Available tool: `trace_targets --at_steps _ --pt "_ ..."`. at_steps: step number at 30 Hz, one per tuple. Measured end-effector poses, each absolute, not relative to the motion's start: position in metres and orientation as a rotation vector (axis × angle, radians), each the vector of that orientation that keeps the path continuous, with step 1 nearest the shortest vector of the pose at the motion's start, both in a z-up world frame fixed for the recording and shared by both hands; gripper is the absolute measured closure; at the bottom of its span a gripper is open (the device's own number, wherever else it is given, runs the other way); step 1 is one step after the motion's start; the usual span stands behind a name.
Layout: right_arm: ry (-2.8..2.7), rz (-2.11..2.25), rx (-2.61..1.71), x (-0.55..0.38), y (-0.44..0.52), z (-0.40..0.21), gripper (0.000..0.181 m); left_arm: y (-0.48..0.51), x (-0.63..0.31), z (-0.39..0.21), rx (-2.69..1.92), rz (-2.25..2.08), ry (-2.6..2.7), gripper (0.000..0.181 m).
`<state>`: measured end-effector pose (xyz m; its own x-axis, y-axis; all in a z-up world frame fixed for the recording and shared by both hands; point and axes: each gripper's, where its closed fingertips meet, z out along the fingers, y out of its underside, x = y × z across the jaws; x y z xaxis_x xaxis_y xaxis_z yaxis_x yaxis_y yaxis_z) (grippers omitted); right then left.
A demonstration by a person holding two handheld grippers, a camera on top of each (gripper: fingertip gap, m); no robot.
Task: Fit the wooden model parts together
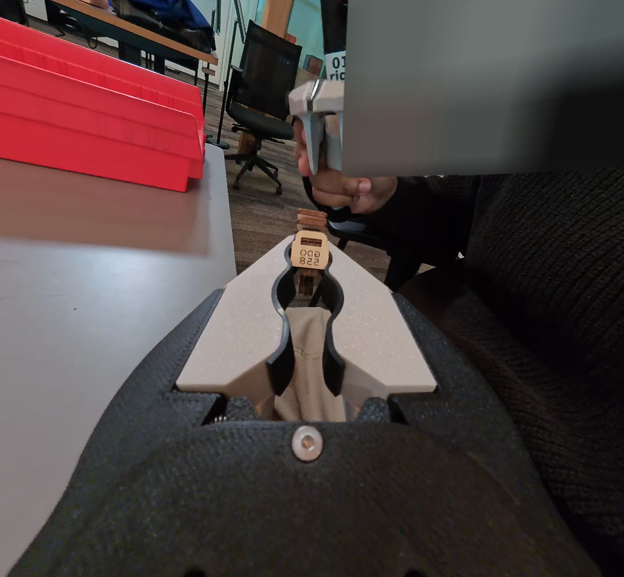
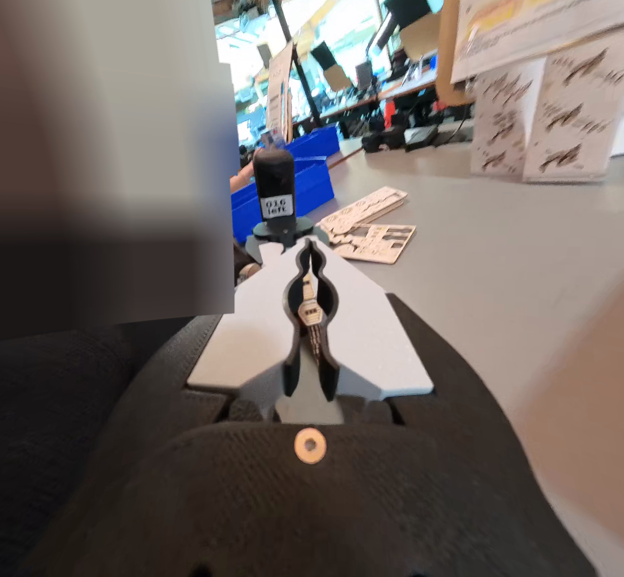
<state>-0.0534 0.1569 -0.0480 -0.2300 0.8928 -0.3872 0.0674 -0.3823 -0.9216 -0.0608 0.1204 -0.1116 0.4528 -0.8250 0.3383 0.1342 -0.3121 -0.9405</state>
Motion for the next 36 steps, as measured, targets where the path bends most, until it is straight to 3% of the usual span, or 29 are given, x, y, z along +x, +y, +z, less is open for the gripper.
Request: trace_targets --at_steps 1,4,10,15,21,26,31,36 --pt "-1.236 1.687 -1.424 -0.058 0.15 -0.056 0.181 0.119 -0.059 -0.112 -1.602 -1.092 0.624 0.174" --pt "-1.495 1.573 -1.577 -0.07 0.126 -0.101 0.181 0.118 -0.056 -0.121 -1.649 -1.055 0.659 0.173" --pt "-1.307 1.639 -1.488 -0.055 0.154 -0.065 0.181 0.118 -0.056 -0.114 -1.626 -1.089 0.635 0.173" --pt "-1.47 1.619 -1.594 -0.07 0.128 -0.099 0.181 0.117 -0.057 -0.114 -1.628 -1.092 0.626 0.173" --pt "-1.301 1.638 -1.482 -0.056 0.152 -0.062 0.181 0.117 -0.055 -0.112 -1.622 -1.112 0.629 0.173" --pt "-1.495 1.582 -1.606 -0.073 0.123 -0.105 0.181 0.109 -0.04 -0.119 -1.66 -1.124 0.705 0.173" --pt "-1.291 1.66 -1.508 -0.057 0.152 -0.062 0.181 0.112 -0.044 -0.115 -1.656 -1.133 0.665 0.172" --pt "-1.431 1.708 -1.589 -0.068 0.124 -0.091 0.181 0.113 -0.045 -0.111 -1.639 -1.157 0.641 0.172"
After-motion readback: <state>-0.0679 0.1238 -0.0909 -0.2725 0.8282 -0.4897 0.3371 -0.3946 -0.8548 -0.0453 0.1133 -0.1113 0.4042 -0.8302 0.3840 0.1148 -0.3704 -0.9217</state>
